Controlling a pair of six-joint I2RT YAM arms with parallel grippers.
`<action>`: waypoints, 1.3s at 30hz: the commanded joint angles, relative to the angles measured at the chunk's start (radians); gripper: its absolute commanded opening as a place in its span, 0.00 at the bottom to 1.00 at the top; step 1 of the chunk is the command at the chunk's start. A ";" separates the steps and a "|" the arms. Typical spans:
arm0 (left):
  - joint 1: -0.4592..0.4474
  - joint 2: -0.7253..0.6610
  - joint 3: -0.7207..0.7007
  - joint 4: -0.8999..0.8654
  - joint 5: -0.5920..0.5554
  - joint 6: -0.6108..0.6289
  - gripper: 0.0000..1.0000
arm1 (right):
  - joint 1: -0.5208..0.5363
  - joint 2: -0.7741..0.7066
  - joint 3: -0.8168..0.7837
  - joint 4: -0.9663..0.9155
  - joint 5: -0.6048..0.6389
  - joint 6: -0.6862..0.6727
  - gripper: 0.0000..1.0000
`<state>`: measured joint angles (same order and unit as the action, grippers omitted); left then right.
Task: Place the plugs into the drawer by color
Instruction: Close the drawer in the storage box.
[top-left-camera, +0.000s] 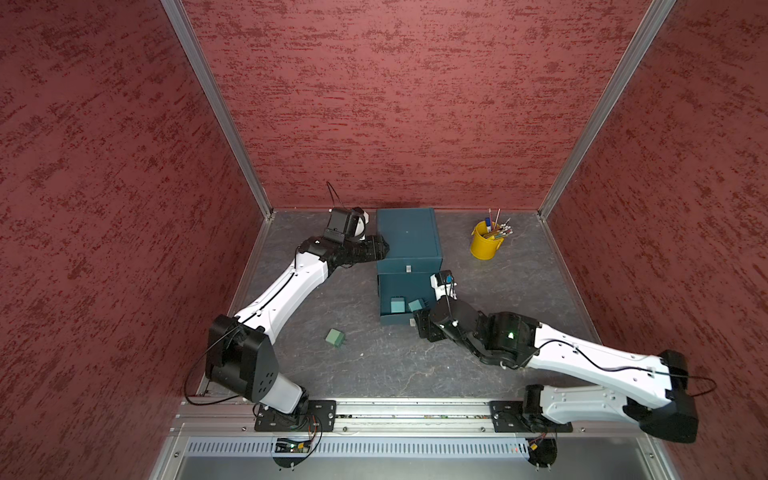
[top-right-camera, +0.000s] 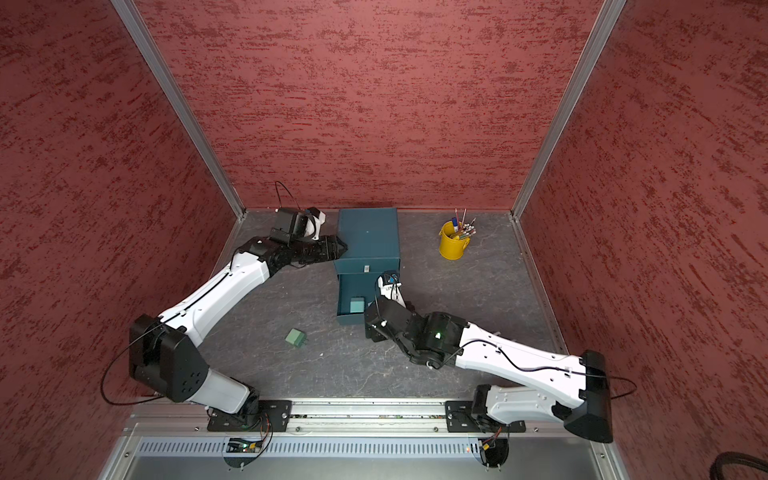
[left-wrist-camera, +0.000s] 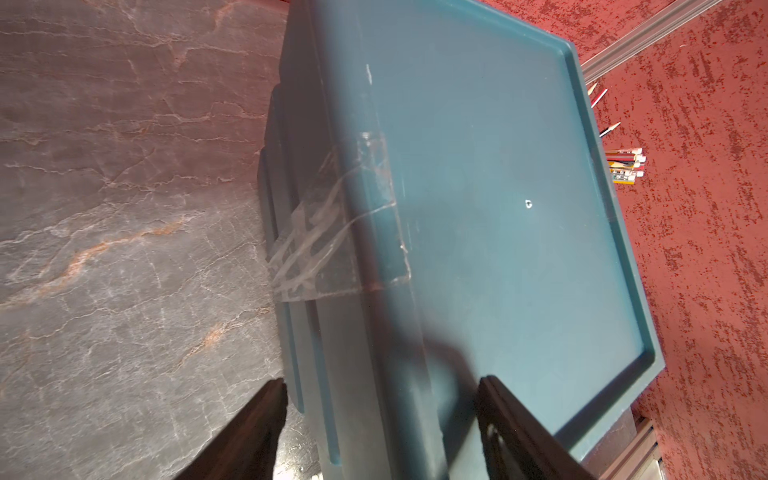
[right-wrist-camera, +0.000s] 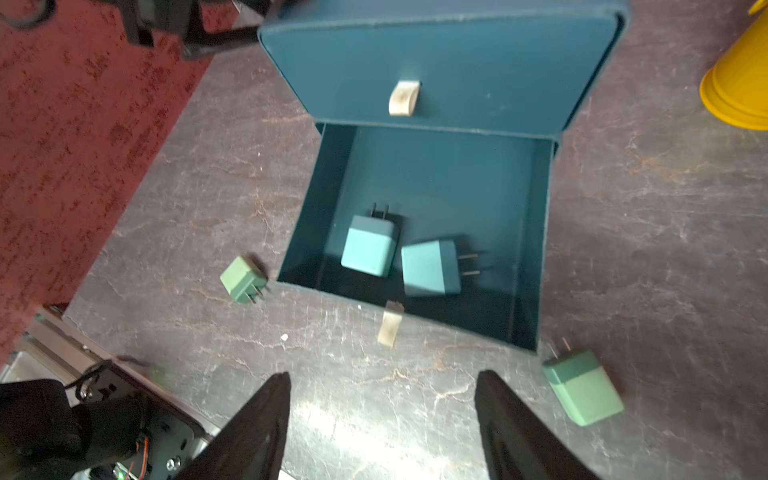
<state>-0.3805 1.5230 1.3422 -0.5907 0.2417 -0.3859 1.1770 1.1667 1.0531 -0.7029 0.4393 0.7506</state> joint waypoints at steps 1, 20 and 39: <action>0.009 -0.034 0.050 -0.052 -0.022 0.004 0.74 | 0.011 -0.052 -0.065 0.036 0.052 0.070 0.72; 0.003 -0.053 0.004 0.002 0.006 -0.001 0.74 | 0.019 -0.159 -0.425 0.504 0.042 0.218 0.71; 0.005 -0.060 -0.023 0.002 -0.003 0.012 0.74 | 0.082 0.032 -0.427 0.669 0.098 0.166 0.67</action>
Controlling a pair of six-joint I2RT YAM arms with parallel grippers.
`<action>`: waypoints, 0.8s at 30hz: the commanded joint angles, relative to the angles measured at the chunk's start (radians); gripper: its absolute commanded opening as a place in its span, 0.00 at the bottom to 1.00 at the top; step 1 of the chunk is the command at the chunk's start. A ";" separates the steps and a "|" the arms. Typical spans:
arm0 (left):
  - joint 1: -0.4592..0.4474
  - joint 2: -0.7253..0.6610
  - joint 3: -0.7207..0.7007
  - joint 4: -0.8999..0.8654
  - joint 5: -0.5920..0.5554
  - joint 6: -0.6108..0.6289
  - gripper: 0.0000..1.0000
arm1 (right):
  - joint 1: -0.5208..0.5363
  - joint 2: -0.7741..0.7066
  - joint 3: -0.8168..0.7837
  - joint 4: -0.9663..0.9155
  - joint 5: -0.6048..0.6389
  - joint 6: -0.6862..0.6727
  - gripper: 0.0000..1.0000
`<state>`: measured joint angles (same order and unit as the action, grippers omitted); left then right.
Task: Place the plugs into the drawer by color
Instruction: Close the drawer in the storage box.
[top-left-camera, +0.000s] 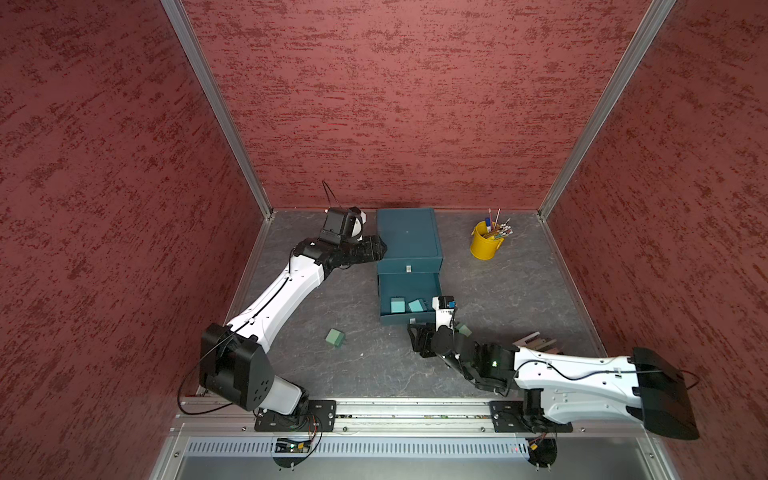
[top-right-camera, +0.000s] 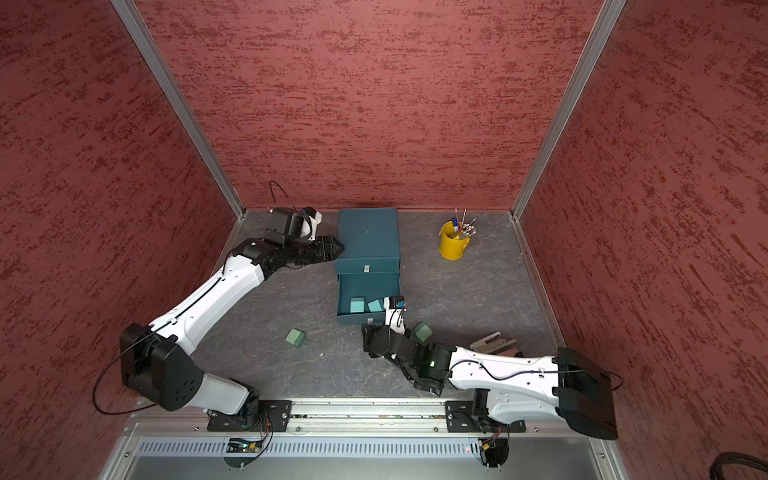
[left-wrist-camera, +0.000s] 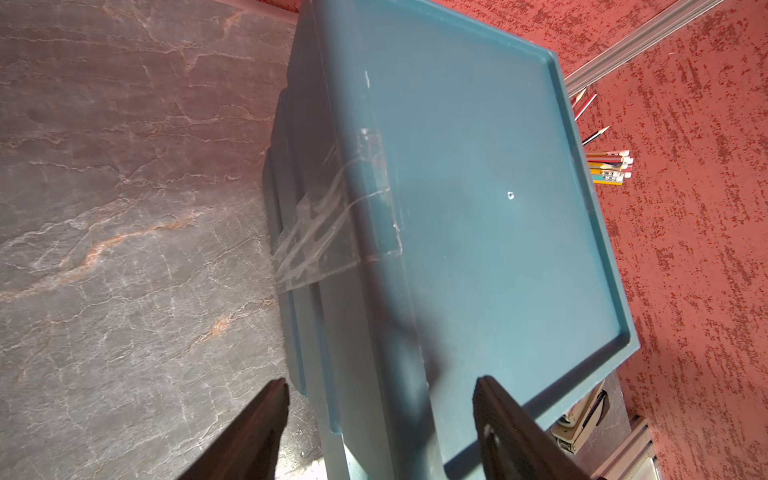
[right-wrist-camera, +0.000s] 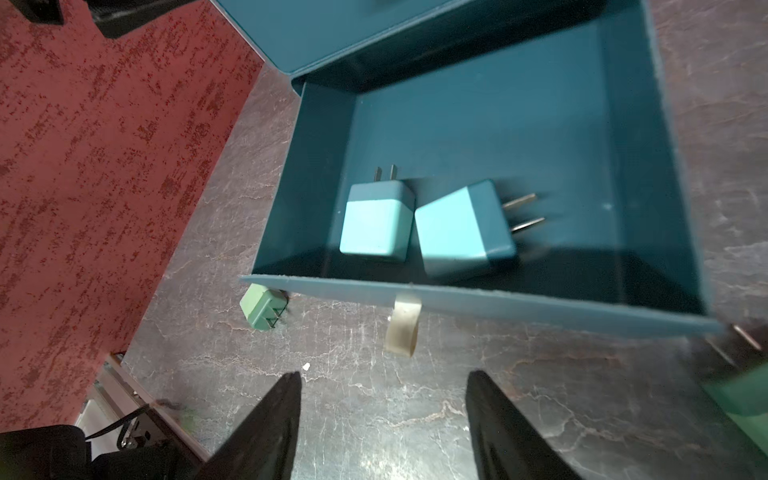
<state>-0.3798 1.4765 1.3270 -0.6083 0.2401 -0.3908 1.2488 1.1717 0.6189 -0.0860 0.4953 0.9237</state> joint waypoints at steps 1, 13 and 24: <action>0.003 -0.013 -0.009 0.018 -0.001 0.019 0.74 | 0.011 0.041 0.007 0.065 0.041 -0.008 0.67; 0.003 -0.012 -0.015 0.019 0.002 0.029 0.74 | 0.011 0.109 -0.009 0.131 0.127 -0.050 0.67; 0.002 -0.012 -0.019 0.018 -0.001 0.036 0.74 | -0.002 0.162 0.021 0.182 0.135 -0.118 0.64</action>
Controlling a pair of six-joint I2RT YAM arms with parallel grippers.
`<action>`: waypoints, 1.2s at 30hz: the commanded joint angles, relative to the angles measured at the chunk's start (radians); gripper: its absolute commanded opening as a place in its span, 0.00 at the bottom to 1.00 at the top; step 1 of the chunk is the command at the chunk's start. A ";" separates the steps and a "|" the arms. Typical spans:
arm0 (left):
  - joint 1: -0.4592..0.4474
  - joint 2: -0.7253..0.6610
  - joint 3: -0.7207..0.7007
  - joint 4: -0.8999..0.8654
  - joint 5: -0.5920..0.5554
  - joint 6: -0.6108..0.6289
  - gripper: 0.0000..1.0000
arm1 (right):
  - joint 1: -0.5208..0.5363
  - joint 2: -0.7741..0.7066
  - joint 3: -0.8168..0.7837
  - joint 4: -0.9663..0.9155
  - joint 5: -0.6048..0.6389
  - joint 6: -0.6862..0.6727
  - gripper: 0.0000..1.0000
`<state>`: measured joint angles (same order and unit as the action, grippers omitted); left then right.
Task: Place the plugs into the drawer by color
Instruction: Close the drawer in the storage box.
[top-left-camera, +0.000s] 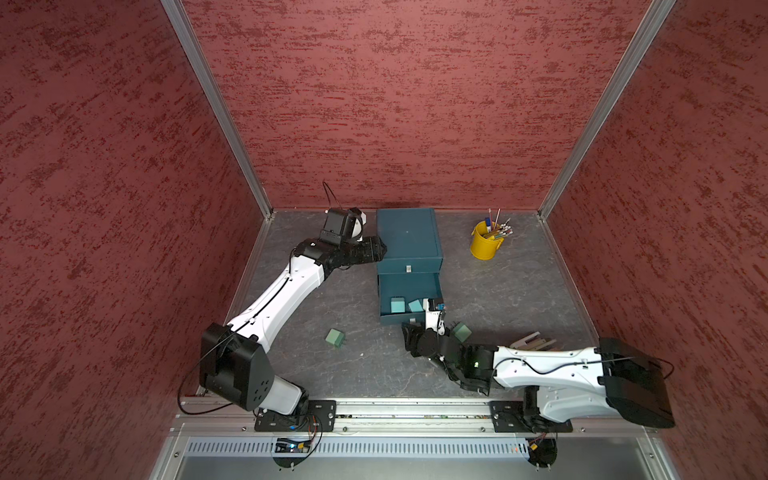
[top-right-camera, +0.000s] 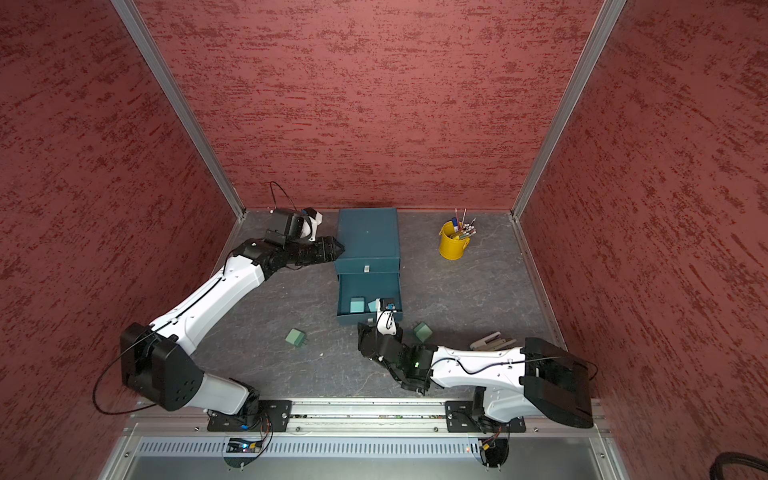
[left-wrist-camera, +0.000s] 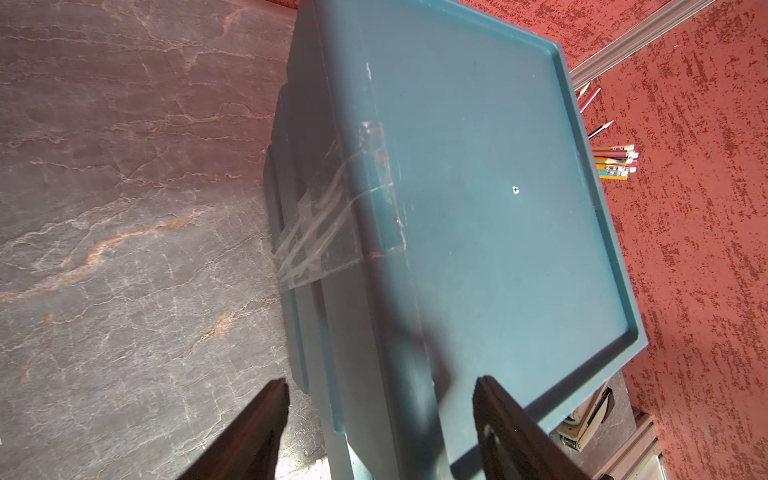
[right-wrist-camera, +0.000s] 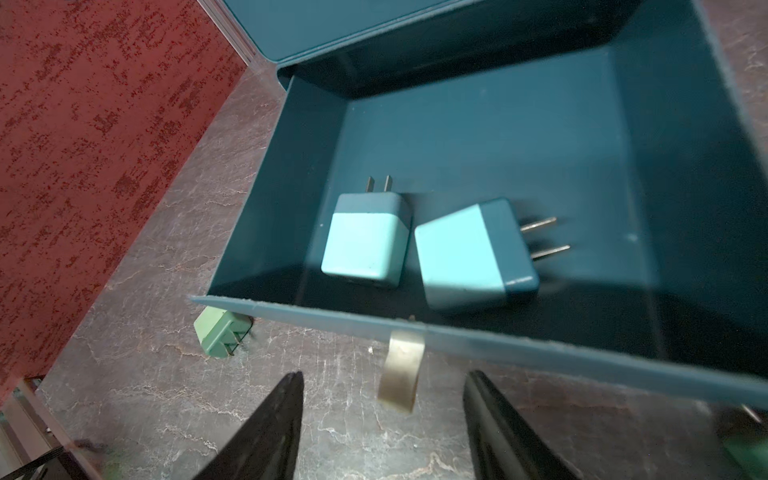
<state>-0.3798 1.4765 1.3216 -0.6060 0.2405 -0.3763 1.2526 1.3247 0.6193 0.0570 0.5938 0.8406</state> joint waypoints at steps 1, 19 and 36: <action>0.001 -0.010 -0.013 0.015 -0.002 0.022 0.74 | -0.011 0.014 0.023 0.053 0.037 -0.046 0.64; -0.008 -0.004 -0.014 0.001 -0.006 0.053 0.73 | -0.158 0.208 0.085 0.377 0.033 -0.272 0.52; -0.011 -0.007 -0.010 -0.013 -0.014 0.073 0.72 | -0.240 0.411 0.246 0.499 -0.003 -0.445 0.62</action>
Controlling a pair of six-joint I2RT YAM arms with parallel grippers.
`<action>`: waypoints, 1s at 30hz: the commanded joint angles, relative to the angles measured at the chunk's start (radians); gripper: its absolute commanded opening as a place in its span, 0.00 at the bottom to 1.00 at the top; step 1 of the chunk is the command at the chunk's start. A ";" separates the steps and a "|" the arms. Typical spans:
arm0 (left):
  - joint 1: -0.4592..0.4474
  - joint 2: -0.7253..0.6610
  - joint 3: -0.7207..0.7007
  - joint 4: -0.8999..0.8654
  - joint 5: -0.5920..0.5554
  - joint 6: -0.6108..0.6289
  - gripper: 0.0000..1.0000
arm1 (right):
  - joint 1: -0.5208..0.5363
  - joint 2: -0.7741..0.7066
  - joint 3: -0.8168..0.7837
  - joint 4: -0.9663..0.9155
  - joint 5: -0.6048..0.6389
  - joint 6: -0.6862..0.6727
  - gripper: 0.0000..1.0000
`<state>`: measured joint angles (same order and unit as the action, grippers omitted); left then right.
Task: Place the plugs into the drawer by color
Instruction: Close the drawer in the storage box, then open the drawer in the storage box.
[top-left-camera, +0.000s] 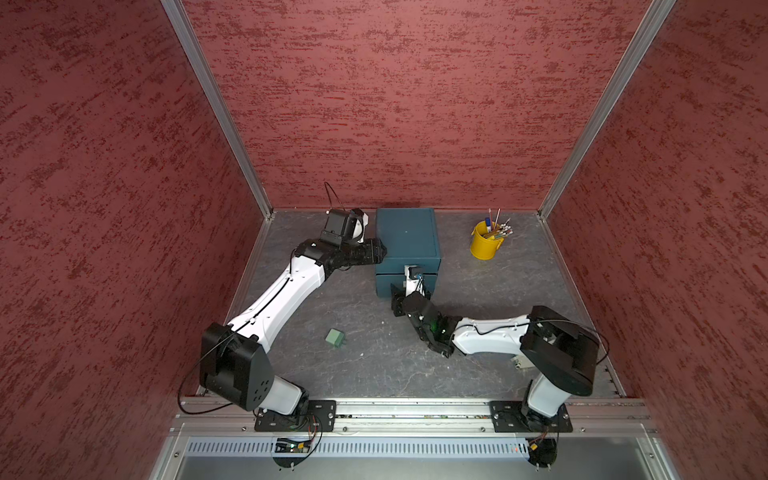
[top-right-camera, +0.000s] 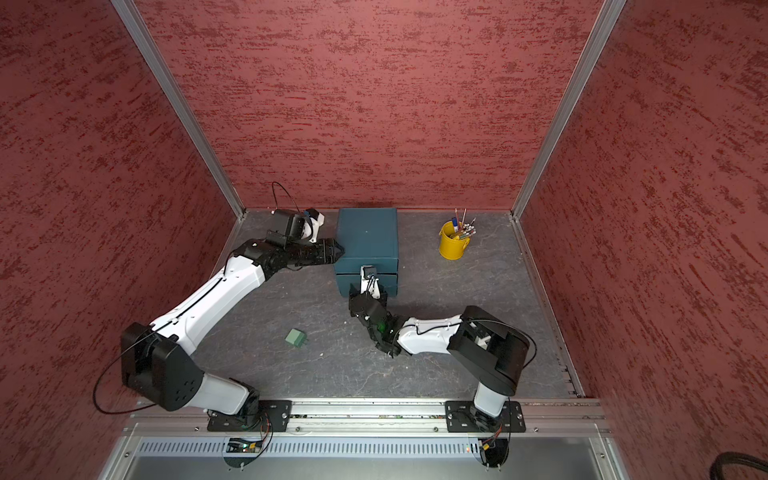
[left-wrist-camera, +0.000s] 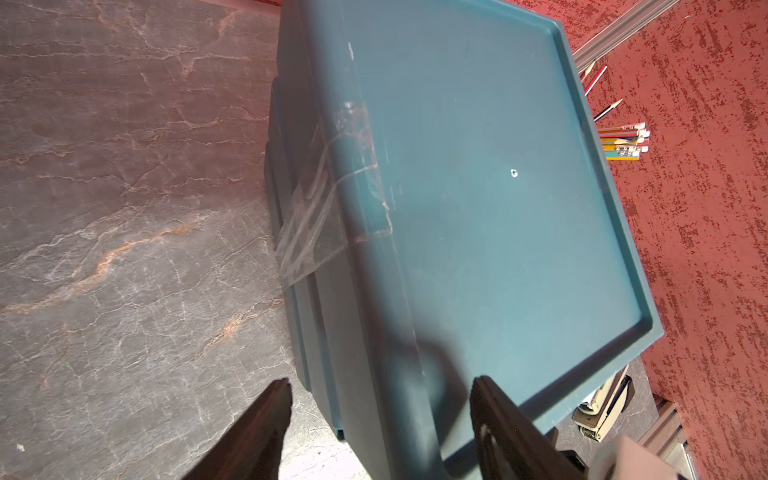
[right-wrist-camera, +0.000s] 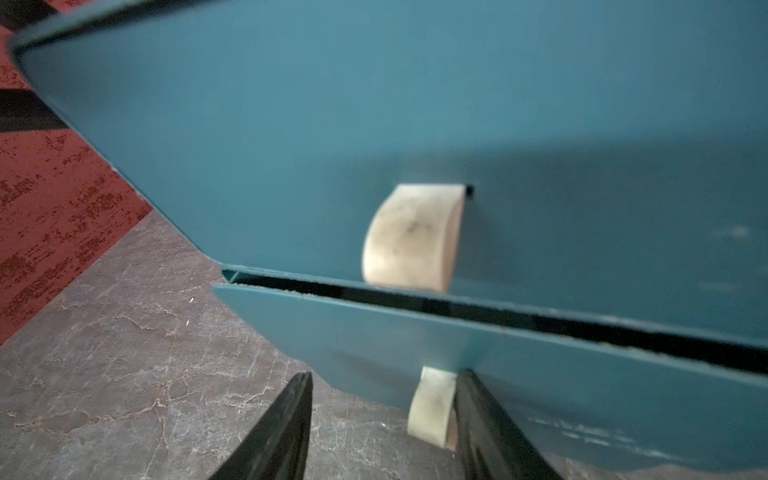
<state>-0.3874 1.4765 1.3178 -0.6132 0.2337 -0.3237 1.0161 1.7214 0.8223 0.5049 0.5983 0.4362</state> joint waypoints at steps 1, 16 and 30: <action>-0.004 -0.009 -0.007 -0.006 -0.009 0.020 0.71 | -0.004 0.018 0.048 0.048 0.000 -0.040 0.65; -0.004 -0.020 -0.006 -0.007 -0.005 0.026 0.71 | 0.014 -0.096 0.006 -0.071 0.092 0.023 0.85; 0.008 -0.033 -0.010 0.004 0.008 0.015 0.71 | 0.001 -0.306 -0.342 0.000 -0.069 0.628 0.73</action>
<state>-0.3851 1.4658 1.3144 -0.6128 0.2344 -0.3168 1.0302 1.3808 0.4988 0.4000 0.6018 0.9226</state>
